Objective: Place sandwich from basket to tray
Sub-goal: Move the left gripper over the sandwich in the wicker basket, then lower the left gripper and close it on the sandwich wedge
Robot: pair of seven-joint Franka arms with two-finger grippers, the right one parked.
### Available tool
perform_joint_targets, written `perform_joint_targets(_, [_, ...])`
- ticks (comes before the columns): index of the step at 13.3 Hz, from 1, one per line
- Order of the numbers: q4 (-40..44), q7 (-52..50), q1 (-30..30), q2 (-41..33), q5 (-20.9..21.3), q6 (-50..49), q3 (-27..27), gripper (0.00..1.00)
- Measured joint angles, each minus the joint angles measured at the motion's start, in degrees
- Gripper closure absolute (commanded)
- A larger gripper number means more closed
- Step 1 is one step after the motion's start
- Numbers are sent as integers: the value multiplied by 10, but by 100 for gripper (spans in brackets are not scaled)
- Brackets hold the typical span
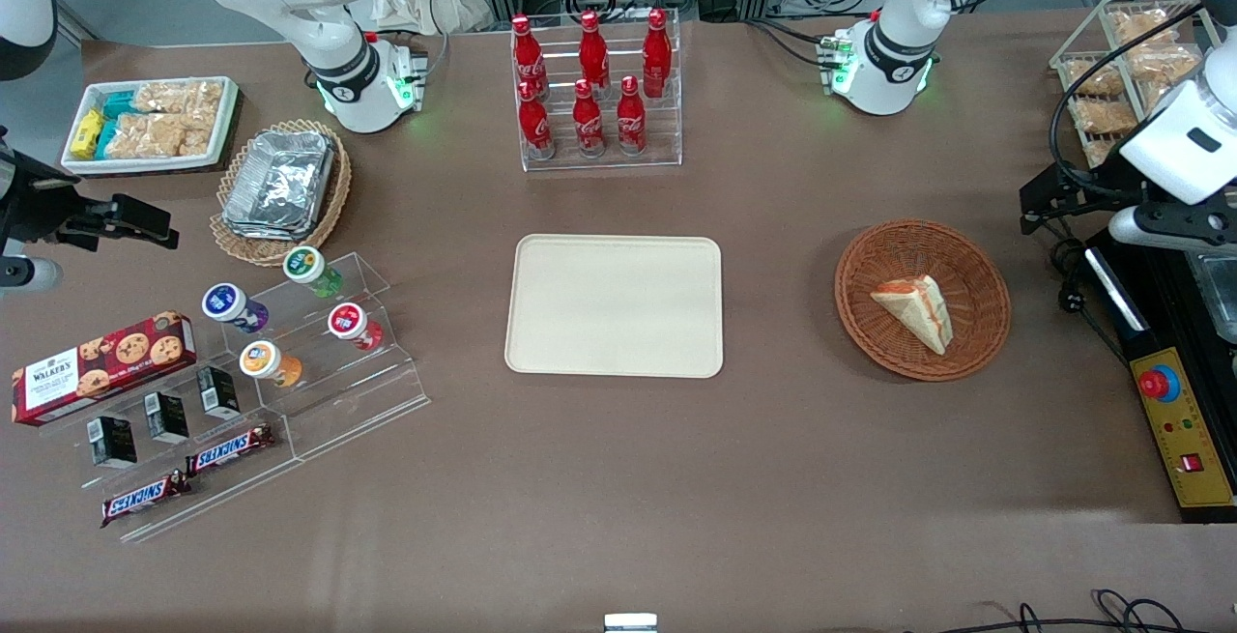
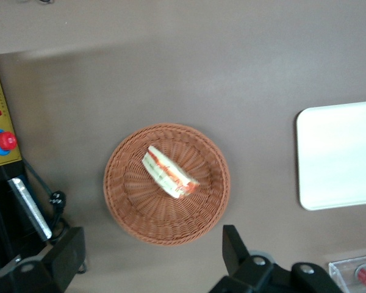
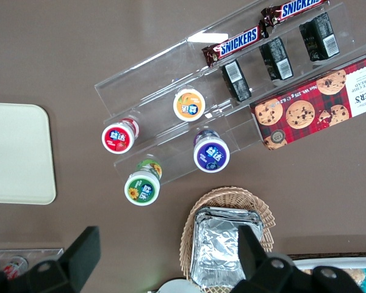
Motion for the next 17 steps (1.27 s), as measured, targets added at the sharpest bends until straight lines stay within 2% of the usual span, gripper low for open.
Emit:
perform_joint_targets(4, [26, 8, 2, 26, 3, -14, 2, 0])
perform_joint_targets(7, [8, -100, 2, 38, 3, -10, 2, 0])
perform_joint_targets(9, [-53, -173, 2, 33, 3, 58, 1, 0])
perform_joint_targets(12, [-193, -361, 2, 8, 3, 188, 0, 0])
perform_joint_targets(15, [-324, -493, 2, 0, 3, 319, -8, 0])
perform_joint_targets(17, [-364, -554, 2, 14, 3, 354, -10, 0])
